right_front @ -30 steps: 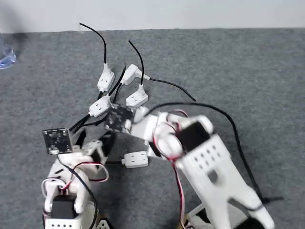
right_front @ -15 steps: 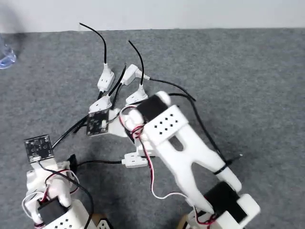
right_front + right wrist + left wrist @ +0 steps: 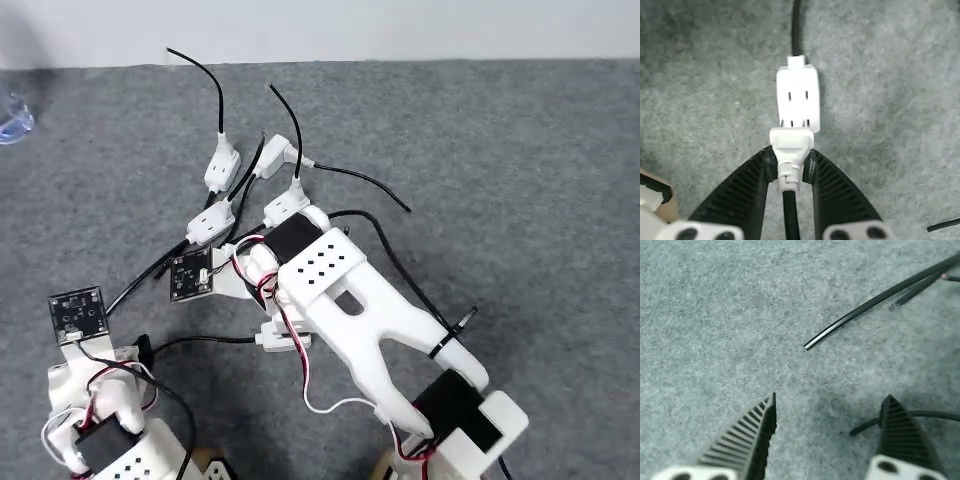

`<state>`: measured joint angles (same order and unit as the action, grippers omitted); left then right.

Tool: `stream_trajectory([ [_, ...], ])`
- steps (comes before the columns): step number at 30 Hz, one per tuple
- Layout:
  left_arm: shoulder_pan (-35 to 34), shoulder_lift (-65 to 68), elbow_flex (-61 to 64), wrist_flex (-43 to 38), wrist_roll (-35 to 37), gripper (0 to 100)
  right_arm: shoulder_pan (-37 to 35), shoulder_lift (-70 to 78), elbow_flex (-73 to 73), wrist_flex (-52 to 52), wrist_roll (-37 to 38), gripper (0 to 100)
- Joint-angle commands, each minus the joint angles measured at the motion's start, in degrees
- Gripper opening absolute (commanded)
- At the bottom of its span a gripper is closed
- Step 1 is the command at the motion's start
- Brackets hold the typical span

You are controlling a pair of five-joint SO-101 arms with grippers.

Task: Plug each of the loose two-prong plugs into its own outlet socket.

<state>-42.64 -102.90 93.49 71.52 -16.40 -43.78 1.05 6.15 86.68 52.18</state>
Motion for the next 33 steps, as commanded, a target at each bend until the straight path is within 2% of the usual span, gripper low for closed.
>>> stream_trajectory([
  [1, -0.35, -0.18, -0.22, 0.44, -0.62, 31, 2.59, -0.22, -0.18, -1.54, 1.85, 0.9],
  [20, -0.53, -0.18, -0.22, 0.44, -0.62, 31, 2.77, -0.13, 6.59, -6.99, 1.93, 0.9],
  [33, -0.53, -0.18, -0.22, 0.44, -0.62, 31, 2.51, 6.20, 6.24, -8.40, 1.93, 0.9],
])
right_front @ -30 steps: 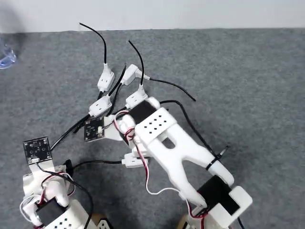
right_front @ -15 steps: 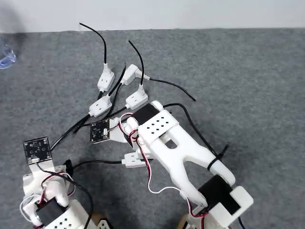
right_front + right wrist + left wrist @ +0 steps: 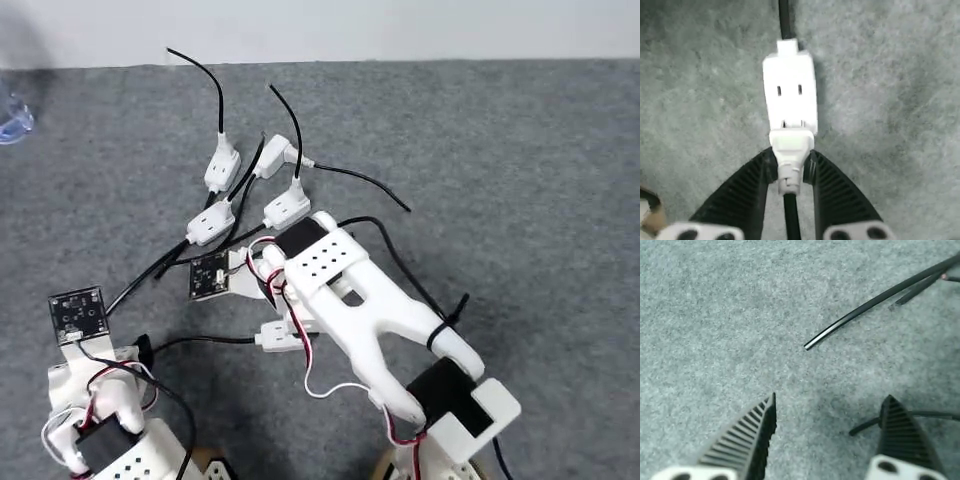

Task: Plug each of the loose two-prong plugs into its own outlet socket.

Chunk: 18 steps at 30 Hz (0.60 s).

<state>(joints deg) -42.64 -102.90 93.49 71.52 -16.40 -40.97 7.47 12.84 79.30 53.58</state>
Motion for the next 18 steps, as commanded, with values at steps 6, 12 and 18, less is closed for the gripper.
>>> stream_trajectory([
  [6, -0.62, -0.18, -0.22, 0.44, -0.62, 31, -0.31, -0.22, -0.53, -0.75, 0.53, 0.9],
  [12, -0.62, -0.18, -0.22, 0.44, -0.62, 31, -0.48, 1.01, -0.18, -1.89, 0.44, 0.9],
  [18, -0.62, -0.18, -0.22, 0.44, -0.62, 31, -1.36, 3.47, -0.18, -3.47, 0.09, 0.9],
])
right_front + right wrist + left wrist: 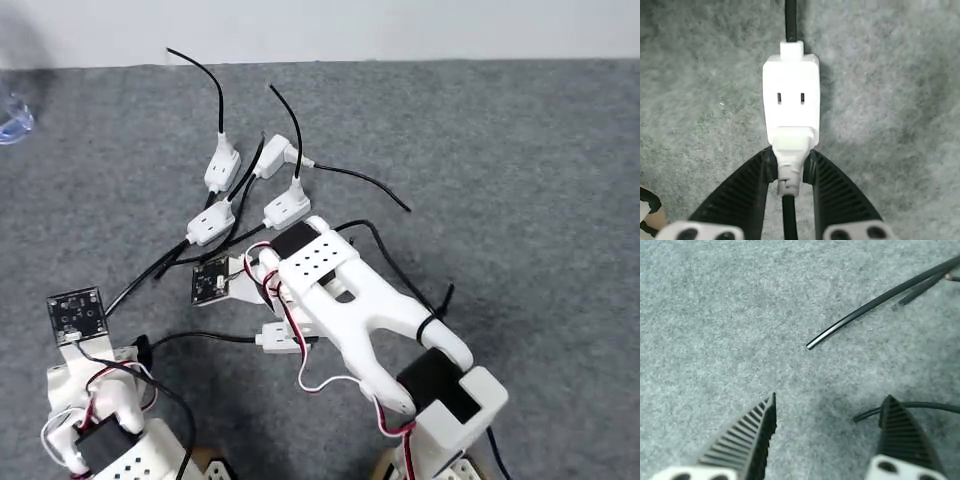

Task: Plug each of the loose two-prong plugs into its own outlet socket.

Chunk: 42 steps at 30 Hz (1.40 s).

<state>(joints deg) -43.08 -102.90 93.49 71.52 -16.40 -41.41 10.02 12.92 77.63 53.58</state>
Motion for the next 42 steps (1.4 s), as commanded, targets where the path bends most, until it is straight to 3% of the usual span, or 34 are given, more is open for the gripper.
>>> stream_trajectory([
  [1, -0.18, -0.18, -0.22, 0.44, -0.62, 31, -1.01, 1.71, -0.26, -1.98, 0.09, 0.9],
  [14, -0.09, -0.18, -0.22, 0.44, -0.62, 31, -2.95, 3.82, -0.79, -0.84, -1.32, 3.4],
  [20, 0.09, -0.18, -0.22, 0.44, -0.62, 31, -4.00, -0.92, -5.01, 4.97, -4.84, 40.7],
  [23, 0.09, -0.18, -0.22, 0.44, -0.62, 31, -5.85, -4.09, -8.62, 9.10, -2.64, 50.4],
  [33, 0.26, -0.18, -0.48, 0.44, -0.62, 31, -6.11, -9.27, -29.19, 25.45, -2.99, 49.4],
  [42, 9.49, -0.18, -4.09, 0.00, -0.70, 31, 2.07, -17.80, -35.25, 25.10, -19.08, 49.3],
])
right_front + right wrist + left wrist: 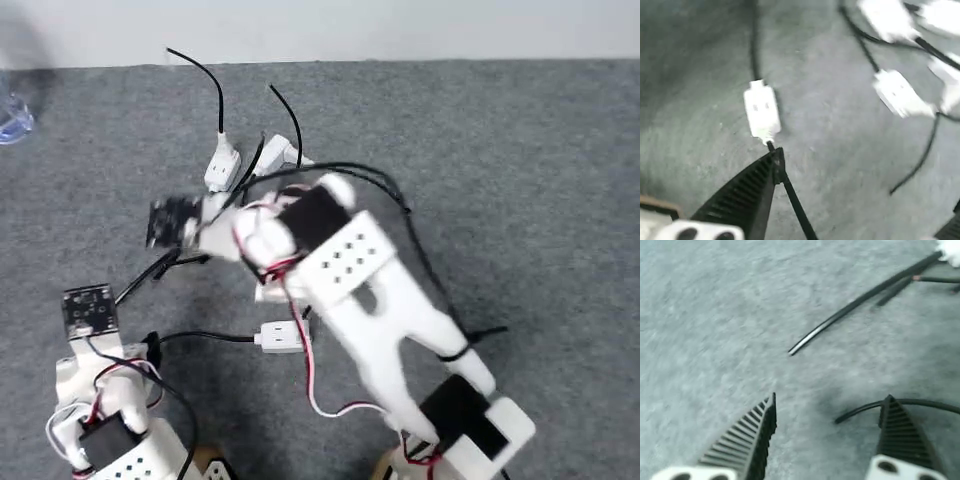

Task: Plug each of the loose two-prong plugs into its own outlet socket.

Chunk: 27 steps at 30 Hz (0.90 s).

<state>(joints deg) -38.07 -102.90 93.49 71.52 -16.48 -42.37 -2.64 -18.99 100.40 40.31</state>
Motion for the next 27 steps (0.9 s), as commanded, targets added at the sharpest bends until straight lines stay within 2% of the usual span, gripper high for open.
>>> stream_trajectory([
  [1, 6.07, -0.18, -4.62, 0.00, -0.62, 31, 4.44, -6.81, -3.34, 2.33, -8.09, 49.3],
  [5, 14.68, -0.18, -4.35, -3.78, -0.53, 31, 13.14, -14.37, -3.34, 1.54, -15.91, 49.3],
  [10, 23.82, -0.09, -1.36, -13.27, -0.53, 31, 28.09, -21.76, -1.41, 2.24, -20.22, 49.3],
  [12, 28.22, 0.09, -1.10, -14.68, -1.32, 31, 34.68, -23.43, 1.67, 2.24, -22.24, 49.3],
  [15, 37.45, 0.26, -1.71, -13.01, -11.87, 31, 44.35, -24.92, 9.05, 1.63, -25.49, 49.3],
  [17, 42.37, 0.26, -2.68, -11.34, -13.36, 31, 49.10, -25.63, 15.65, -0.66, -25.85, 49.3],
  [21, 49.76, 0.35, -7.08, -8.62, -15.21, 31, 54.02, -27.82, 31.38, -9.98, -25.41, 49.3],
  [23, 52.48, 0.44, -9.01, -7.03, -15.65, 31, 54.29, -30.37, 40.18, -15.52, -25.41, 49.3],
  [27, 58.73, 3.87, -9.63, -4.22, -21.10, 31, 53.23, -36.18, 56.18, -25.98, -25.85, 49.3],
])
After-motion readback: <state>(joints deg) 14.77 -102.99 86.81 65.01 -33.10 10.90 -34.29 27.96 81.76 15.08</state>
